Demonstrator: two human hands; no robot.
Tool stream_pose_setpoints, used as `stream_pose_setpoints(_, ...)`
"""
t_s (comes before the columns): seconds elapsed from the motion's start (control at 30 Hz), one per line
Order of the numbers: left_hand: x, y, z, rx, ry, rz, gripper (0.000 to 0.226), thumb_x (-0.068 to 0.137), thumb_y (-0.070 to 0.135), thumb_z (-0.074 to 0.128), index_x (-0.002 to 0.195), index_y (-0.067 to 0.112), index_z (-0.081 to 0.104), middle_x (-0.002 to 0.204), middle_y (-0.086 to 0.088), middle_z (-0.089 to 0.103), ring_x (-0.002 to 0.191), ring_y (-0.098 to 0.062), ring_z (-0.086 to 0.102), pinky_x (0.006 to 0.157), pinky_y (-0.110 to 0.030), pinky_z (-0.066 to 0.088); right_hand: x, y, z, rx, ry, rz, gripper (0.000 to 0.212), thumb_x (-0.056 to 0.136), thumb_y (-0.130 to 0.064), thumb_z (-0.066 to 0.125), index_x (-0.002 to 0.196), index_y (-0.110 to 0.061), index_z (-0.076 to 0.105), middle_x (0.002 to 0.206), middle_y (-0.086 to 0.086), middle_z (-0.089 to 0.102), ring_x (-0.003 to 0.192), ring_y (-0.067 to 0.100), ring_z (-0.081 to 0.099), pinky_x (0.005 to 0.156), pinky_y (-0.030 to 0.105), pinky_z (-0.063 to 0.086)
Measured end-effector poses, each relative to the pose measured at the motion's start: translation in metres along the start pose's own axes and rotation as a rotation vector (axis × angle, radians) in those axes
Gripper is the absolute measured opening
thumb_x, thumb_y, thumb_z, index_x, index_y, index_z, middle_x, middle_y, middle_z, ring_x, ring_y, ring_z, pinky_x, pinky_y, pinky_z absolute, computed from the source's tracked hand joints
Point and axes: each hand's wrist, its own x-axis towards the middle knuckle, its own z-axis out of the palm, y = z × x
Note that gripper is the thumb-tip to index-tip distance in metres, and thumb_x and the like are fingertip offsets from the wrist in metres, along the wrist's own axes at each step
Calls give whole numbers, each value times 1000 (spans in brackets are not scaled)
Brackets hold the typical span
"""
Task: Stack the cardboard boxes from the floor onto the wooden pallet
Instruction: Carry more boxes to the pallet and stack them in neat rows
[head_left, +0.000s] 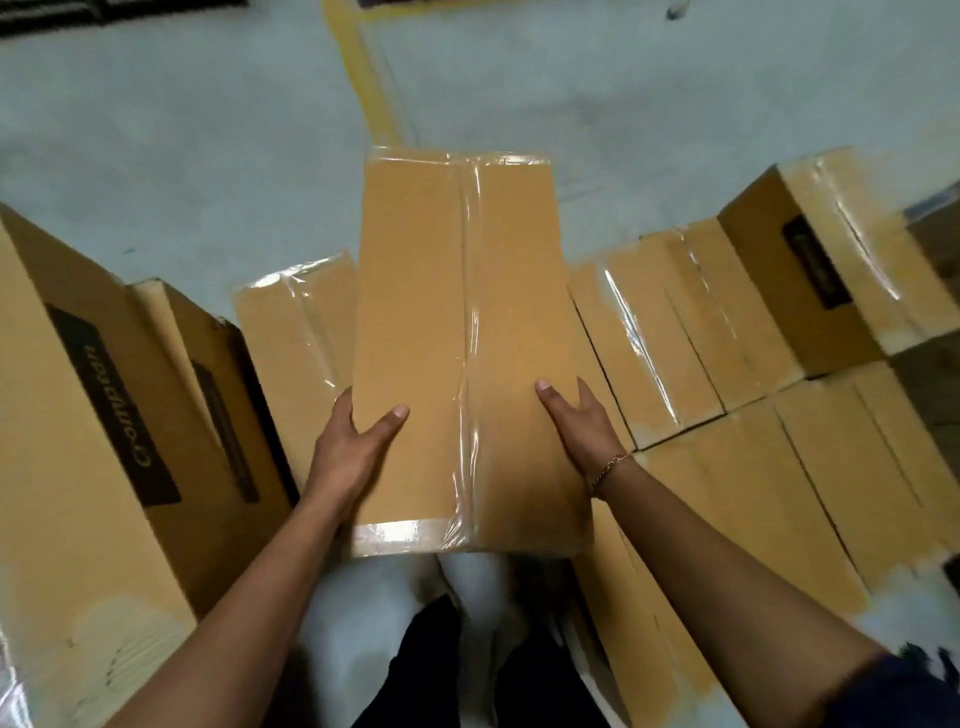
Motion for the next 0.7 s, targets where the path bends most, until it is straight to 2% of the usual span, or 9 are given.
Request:
stream_pose_setpoints(0.07,-6,8,18,10,-57,25,75,79,62,77,143,33,52,124,9,66,116,-19,63,104,-40,50,-10,9,-27,30,49,13,95,89,-67,64,163,-28,19,167,4,28,150,30,33,118,48,35)
stream_pose_setpoints(0.17,-18,23,49,17,-115,37,76,75,63,81,141,36,53,123,9,68,112,-18,66,101,-41,53,-26,25,-64,76,131,31,98,86,-70,65,163,-28,21,167,3,29,151,29,32,120,49,34)
stream_pose_setpoints(0.27,-32,32,82,22,-181,39,59,72,61,86,120,39,61,118,9,72,106,-18,70,98,-45,55,-39,48,-101,115,200,33,90,90,-63,64,162,-26,25,165,2,33,150,27,34,118,42,33)
stream_pose_setpoints(0.37,-45,30,117,33,-266,18,69,60,71,89,118,41,68,112,7,77,99,-18,75,93,-50,59,-51,76,-137,138,235,42,87,91,-62,65,161,-26,28,164,1,35,149,26,36,116,41,34)
stream_pose_setpoints(0.47,-62,25,157,74,-324,30,66,61,68,91,112,29,75,109,2,77,95,-17,76,92,-47,60,-63,105,-175,158,265,50,92,85,-70,66,160,-30,30,163,0,38,147,27,38,118,46,37)
stream_pose_setpoints(0.53,-79,21,186,98,-343,35,69,56,76,88,107,31,77,112,0,76,97,-17,75,93,-48,60,-70,128,-204,161,267,52,102,74,-84,66,158,-35,36,159,-3,43,144,26,44,117,49,41)
stream_pose_setpoints(0.57,-92,21,202,108,-351,42,71,54,79,87,107,34,76,114,0,74,100,-18,74,94,-48,59,-73,140,-220,168,272,53,100,73,-84,66,156,-36,39,157,-5,46,141,24,47,115,48,42)
stream_pose_setpoints(0.67,-134,21,251,111,-360,55,75,53,82,85,111,36,73,113,5,75,100,-16,73,95,-46,58,-84,180,-272,205,272,33,69,92,-60,66,152,-32,45,144,-10,54,130,19,53,112,39,44)
stream_pose_setpoints(0.7,-150,22,268,100,-359,47,78,52,80,85,114,36,71,111,9,76,99,-14,73,95,-44,58,-87,195,-289,208,267,24,68,93,-57,65,153,-31,44,145,-8,54,129,19,54,112,40,44)
